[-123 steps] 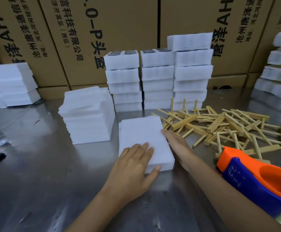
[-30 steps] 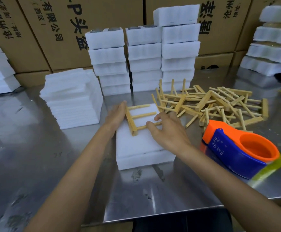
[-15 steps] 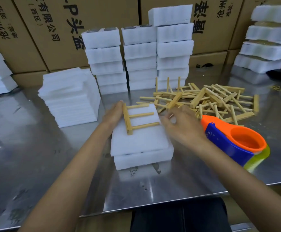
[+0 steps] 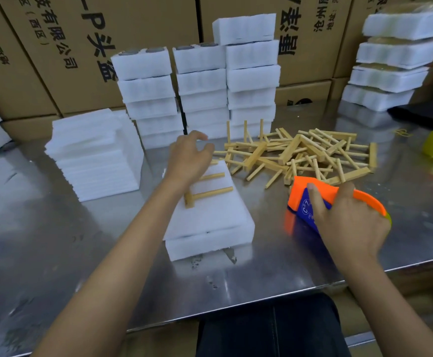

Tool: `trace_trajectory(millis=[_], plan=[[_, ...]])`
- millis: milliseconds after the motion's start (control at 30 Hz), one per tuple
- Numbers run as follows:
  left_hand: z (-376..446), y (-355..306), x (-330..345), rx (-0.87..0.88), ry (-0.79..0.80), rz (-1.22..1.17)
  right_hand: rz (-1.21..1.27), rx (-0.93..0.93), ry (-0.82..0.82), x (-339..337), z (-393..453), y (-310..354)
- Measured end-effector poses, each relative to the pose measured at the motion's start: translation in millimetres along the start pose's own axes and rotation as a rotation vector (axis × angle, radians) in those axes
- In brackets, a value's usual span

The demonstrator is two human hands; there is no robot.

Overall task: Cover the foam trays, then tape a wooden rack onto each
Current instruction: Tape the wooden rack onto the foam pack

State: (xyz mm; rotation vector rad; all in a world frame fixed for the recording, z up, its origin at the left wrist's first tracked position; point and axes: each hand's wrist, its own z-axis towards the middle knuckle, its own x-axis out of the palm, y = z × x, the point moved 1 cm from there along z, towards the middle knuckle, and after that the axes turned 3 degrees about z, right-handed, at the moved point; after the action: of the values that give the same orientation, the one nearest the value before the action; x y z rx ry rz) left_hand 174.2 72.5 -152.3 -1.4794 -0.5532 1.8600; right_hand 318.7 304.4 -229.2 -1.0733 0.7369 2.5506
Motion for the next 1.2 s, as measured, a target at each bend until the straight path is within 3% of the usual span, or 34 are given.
trace_trajectory(millis=[133, 267, 367, 433, 600, 767, 900, 1067, 1200], plan=[[-13, -36, 26, 0.075, 0.228, -0.083, 0.015, -0.099, -0.083, -6, 20, 1], [-20, -57, 44, 0.038, 0.546, -0.219, 0.246, -0.160, -0.238, -19, 40, 16], [-21, -51, 38, -0.057, 0.673, -0.526, 0.287, -0.216, -0.277, -24, 49, 29], [-17, -41, 29, -0.092, 0.673, -0.653, 0.327, -0.228, -0.273, -27, 53, 34], [-12, -25, 14, -0.053, 0.630, -0.681, 0.476, -0.202, -0.118, -17, 58, 43], [-13, -21, 9, -0.099, 0.488, -0.690, 0.694, -0.062, 0.271, 6, 75, 54], [-16, -24, 12, -0.129, 0.398, -0.613, 0.702, 0.127, 0.598, 25, 84, 64], [-16, -23, 18, -0.174, 0.297, -0.610, 0.592, 0.045, 0.627, 34, 93, 76], [-9, -16, 14, -0.267, 0.389, -0.607, 0.559, -0.019, 0.617, 35, 94, 86]])
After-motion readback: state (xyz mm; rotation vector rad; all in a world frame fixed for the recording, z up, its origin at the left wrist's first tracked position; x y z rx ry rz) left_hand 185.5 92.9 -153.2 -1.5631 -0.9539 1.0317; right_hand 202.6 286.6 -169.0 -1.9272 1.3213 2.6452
